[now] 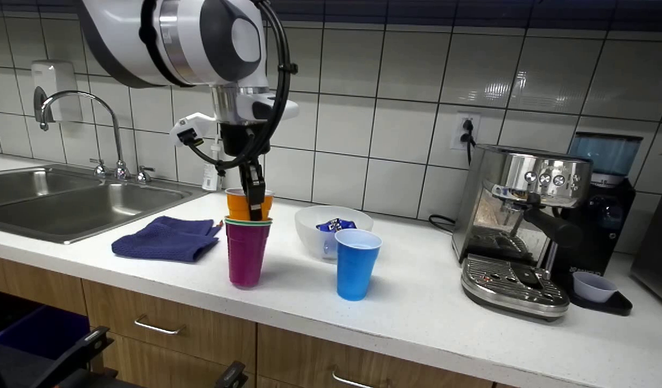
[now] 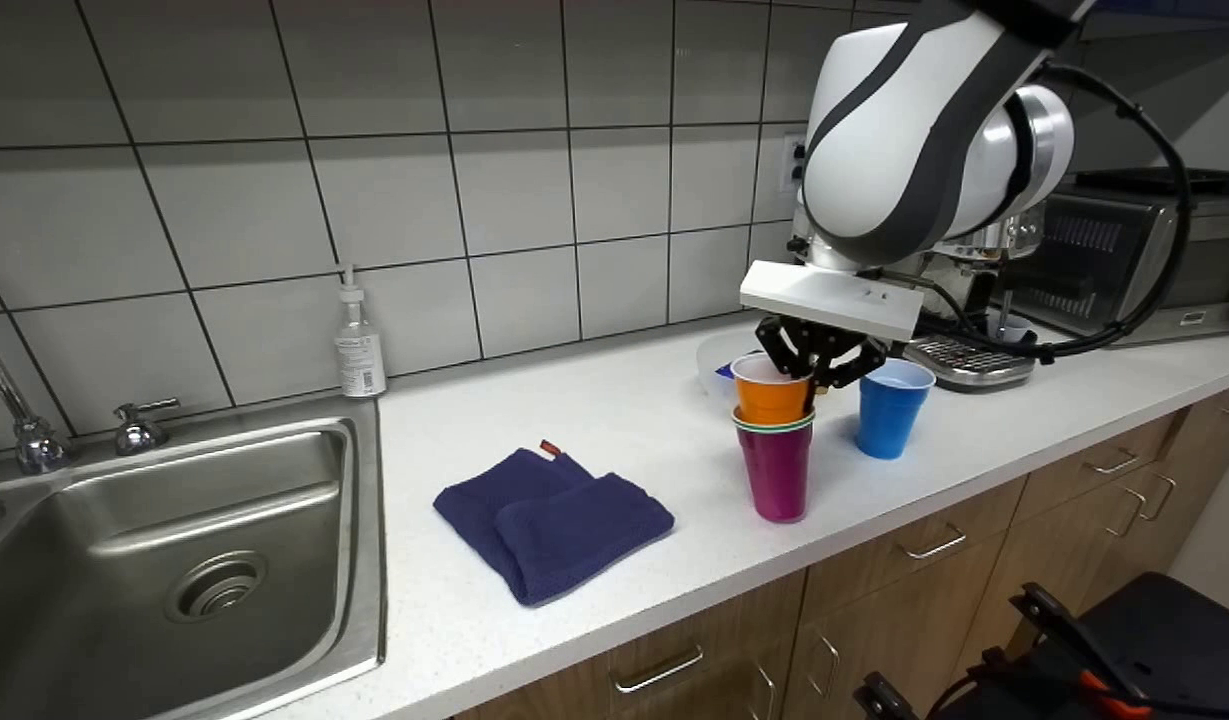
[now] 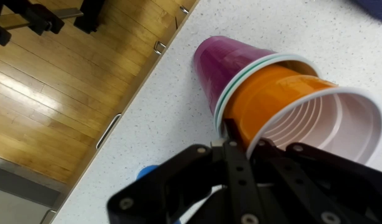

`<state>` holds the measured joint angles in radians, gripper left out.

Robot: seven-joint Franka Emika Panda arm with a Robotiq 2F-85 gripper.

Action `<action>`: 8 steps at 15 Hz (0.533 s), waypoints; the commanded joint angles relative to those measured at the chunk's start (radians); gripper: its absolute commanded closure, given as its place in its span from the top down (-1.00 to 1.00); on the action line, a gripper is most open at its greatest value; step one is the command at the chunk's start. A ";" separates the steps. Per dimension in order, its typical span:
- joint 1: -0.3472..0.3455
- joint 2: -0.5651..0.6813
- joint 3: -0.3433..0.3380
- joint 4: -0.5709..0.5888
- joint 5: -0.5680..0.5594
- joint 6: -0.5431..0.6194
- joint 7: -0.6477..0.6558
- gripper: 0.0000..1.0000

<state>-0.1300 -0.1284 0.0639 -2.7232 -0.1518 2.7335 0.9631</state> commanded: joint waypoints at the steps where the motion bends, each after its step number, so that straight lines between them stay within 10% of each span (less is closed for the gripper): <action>1: 0.004 -0.023 -0.009 -0.017 -0.009 -0.012 0.009 -0.99; 8: -0.001 -0.045 -0.011 -0.048 -0.014 -0.019 0.017 -0.99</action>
<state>-0.1300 -0.1327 0.0576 -2.7493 -0.1520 2.7323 0.9631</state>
